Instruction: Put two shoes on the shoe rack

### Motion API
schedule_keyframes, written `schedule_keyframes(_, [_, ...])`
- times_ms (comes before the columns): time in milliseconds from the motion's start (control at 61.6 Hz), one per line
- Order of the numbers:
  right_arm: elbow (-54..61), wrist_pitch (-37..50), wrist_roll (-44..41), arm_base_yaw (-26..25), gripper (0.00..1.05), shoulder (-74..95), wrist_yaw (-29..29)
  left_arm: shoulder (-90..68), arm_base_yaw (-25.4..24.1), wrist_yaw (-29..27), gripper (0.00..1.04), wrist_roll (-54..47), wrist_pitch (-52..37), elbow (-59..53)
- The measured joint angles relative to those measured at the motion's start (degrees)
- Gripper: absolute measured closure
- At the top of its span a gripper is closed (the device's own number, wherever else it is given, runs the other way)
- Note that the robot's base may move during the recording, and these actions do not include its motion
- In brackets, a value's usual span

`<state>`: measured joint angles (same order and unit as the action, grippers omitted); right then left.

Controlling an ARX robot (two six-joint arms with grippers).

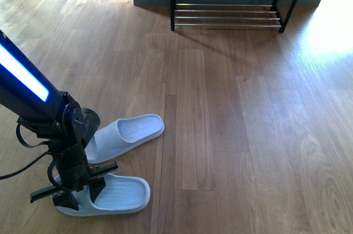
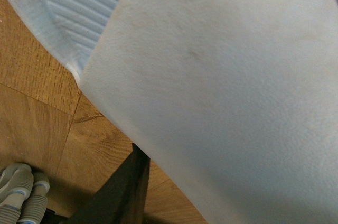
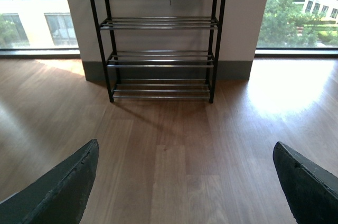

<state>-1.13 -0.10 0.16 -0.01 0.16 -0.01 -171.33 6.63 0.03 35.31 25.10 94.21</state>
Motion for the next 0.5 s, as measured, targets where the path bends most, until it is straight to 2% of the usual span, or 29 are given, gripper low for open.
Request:
schedule_keyframes(16, [0.00, 0.02, 0.00, 0.00, 0.09, 0.00, 0.00, 0.61, -0.02, -1.09, 0.82, -0.22, -1.53, -1.27])
schedule_keyframes(179, [0.00, 0.00, 0.00, 0.00, 0.09, 0.00, 0.00, 6.10, -0.68, -3.67, 1.03, -1.18, -7.32, -8.15])
schedule_keyframes(260, [0.00, 0.02, 0.00, 0.00, 0.09, 0.00, 0.00, 13.99, -1.90, -5.70, 1.03, -3.56, -13.77, -15.43])
schedule_keyframes(503, [0.00, 0.02, 0.00, 0.00, 0.09, 0.00, 0.00, 32.87, -5.53, -12.90, 1.03, -9.84, -24.61, -31.06])
